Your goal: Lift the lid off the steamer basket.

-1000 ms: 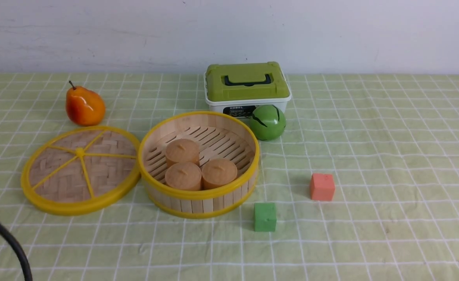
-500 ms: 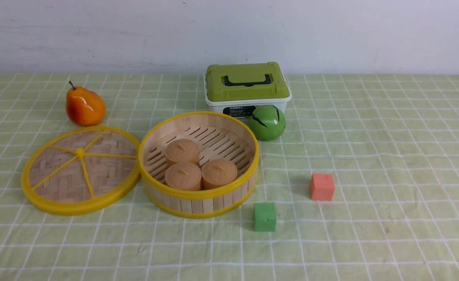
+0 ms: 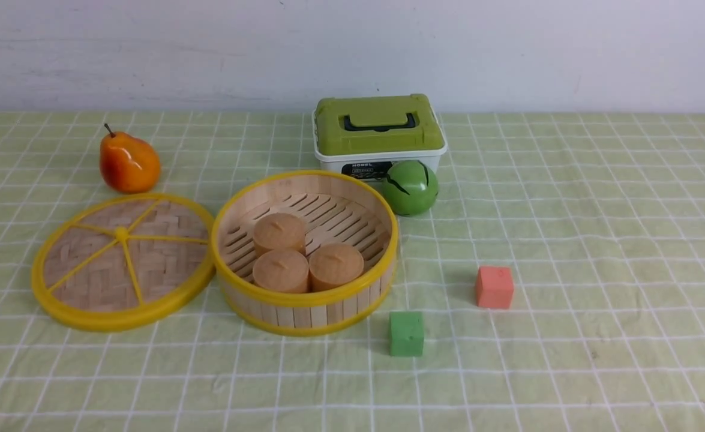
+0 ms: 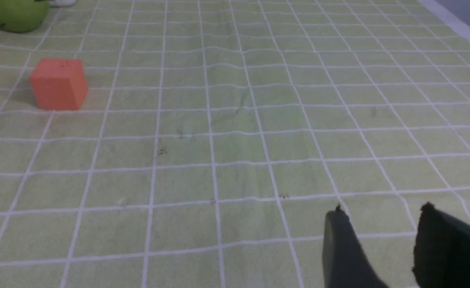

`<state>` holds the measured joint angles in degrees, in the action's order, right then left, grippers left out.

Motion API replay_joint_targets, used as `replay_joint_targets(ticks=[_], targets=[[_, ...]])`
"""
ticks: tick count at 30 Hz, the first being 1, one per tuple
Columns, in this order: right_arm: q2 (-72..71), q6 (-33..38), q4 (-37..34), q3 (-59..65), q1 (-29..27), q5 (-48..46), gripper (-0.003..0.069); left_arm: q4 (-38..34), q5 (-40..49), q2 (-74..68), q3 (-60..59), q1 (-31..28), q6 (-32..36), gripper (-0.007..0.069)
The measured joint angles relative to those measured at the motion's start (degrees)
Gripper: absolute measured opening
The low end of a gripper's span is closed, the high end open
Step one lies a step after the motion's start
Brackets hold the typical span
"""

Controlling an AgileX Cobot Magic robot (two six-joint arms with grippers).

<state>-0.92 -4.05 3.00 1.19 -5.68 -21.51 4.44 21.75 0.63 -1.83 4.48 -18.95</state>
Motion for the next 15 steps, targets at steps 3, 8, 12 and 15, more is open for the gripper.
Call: replay_joint_targets(ticks=[3,8,12,15], targets=[[0.00,0.00,0.00,0.00,0.00,0.00,0.0240,-1.21,0.67,0.00,0.00,0.00,3.70,-0.0013],[0.00,0.00,0.00,0.00,0.00,0.00,0.0240,-3.59,0.76,0.00,0.00,0.00,10.28,-0.0013],[0.00,0.00,0.00,0.00,0.00,0.00,0.0240,-4.08,0.76,0.00,0.00,0.05,12.42,-0.0013],[0.00,0.00,0.00,0.00,0.00,0.00,0.0240,-4.08,0.76,0.00,0.00,0.05,12.56,-0.0013]])
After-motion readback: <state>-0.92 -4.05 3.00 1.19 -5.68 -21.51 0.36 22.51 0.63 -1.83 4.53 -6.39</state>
